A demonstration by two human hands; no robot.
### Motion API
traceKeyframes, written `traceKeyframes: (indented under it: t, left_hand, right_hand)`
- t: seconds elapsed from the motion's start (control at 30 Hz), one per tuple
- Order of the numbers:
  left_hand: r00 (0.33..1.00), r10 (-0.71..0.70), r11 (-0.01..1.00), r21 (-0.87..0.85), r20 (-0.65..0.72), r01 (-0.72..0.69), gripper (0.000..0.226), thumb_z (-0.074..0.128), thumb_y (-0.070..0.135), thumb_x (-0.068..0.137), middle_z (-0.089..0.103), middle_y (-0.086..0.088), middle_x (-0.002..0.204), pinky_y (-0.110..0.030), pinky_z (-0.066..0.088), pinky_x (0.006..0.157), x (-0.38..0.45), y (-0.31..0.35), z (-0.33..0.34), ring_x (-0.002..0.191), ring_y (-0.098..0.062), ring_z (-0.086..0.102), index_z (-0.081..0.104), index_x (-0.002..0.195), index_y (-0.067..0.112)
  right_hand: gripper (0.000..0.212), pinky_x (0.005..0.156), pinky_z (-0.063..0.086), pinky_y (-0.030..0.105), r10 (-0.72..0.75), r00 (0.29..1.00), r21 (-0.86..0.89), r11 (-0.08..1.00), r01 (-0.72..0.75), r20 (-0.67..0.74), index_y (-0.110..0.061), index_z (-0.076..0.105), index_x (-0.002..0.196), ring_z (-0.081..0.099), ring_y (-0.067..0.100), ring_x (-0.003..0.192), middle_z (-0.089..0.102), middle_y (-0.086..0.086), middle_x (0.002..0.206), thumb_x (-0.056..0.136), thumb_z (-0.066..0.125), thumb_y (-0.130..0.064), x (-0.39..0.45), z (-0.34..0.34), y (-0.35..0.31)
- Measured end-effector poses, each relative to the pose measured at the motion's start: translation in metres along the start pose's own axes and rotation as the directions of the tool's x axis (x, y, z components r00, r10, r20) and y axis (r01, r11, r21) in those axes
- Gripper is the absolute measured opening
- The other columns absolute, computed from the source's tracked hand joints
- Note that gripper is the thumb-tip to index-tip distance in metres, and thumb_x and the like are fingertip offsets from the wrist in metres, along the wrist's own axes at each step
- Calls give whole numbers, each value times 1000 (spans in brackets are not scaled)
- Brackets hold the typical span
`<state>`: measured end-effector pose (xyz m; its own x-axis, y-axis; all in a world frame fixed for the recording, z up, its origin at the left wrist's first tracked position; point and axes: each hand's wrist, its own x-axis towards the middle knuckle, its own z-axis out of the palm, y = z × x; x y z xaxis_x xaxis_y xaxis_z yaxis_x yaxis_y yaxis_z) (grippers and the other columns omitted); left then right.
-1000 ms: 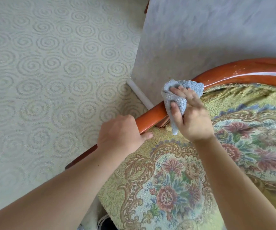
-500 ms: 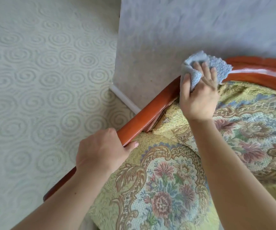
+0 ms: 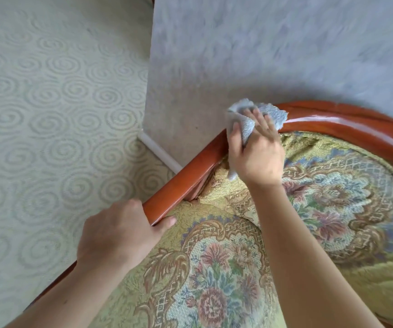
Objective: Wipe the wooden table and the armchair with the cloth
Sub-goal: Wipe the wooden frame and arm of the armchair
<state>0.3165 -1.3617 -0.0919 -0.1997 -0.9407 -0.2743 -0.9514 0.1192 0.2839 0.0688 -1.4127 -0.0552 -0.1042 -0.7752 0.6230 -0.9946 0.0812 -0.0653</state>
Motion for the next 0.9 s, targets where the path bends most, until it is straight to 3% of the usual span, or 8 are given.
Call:
traceKeyframes:
  t: [0.13,0.23,0.37,0.5,0.67,0.73,0.8,0.9]
  left_hand:
    - [1000,7,1000,-10,26,-7,70,35,97,69,57,11,51,-21,35,40,0,-2,0,41,-5,55,54,74,30]
    - [999,5,1000,-23,39,-4,68,38,95,70,57,11,51,-20,33,39,-1,-1,-1,40,-6,55,53,74,30]
    - [999,7,1000,-29,52,-6,67,40,94,71,58,10,49,-20,34,39,-1,0,-3,38,-7,55,54,73,28]
    - [998,1,999,-38,61,2,70,41,95,69,59,9,52,-22,43,43,-1,2,-5,42,-9,58,55,74,27]
    - [996,10,999,-50,86,-6,71,37,95,71,62,7,54,-26,53,51,-1,1,-7,45,-8,61,57,77,27]
    - [997,11,999,-47,75,-7,72,36,95,71,63,8,55,-26,51,51,-1,2,-7,45,-8,61,57,77,27]
    - [997,8,999,-44,72,-5,71,36,95,71,62,8,54,-24,49,50,-1,2,-7,45,-7,61,57,76,27]
    - [997,7,999,-51,83,-3,71,36,94,72,62,8,50,-23,45,46,-1,2,-7,41,-7,60,58,74,27]
  right_hand:
    - [48,106,43,62,249,962,-59,965,-257,-112,11,70,109,51,50,129,59,28,135,105,40,-26,30,-19,48]
    - [58,113,37,58,408,908,9,913,-409,-95,14,69,110,40,48,139,52,26,144,104,32,-31,33,-16,48]
    - [36,101,42,70,278,951,96,959,-267,-135,11,63,123,47,58,127,56,33,135,102,48,-14,-1,6,-4]
    - [48,119,27,58,76,992,134,987,-90,102,9,66,121,43,42,139,57,24,139,103,37,-25,-44,23,-52]
    - [51,118,35,47,-85,988,106,992,71,131,16,72,101,54,36,132,63,22,132,102,42,-26,-23,5,-10]
    - [49,112,41,51,-7,997,21,1000,6,71,16,71,100,56,41,128,63,25,130,102,43,-25,-2,-10,18]
    - [51,105,43,59,175,984,-45,983,-177,-32,19,69,96,55,49,124,61,31,128,101,44,-25,20,-24,47]
    - [63,114,36,58,427,903,-61,901,-429,-45,17,69,89,43,48,137,52,30,141,105,35,-33,41,-35,71]
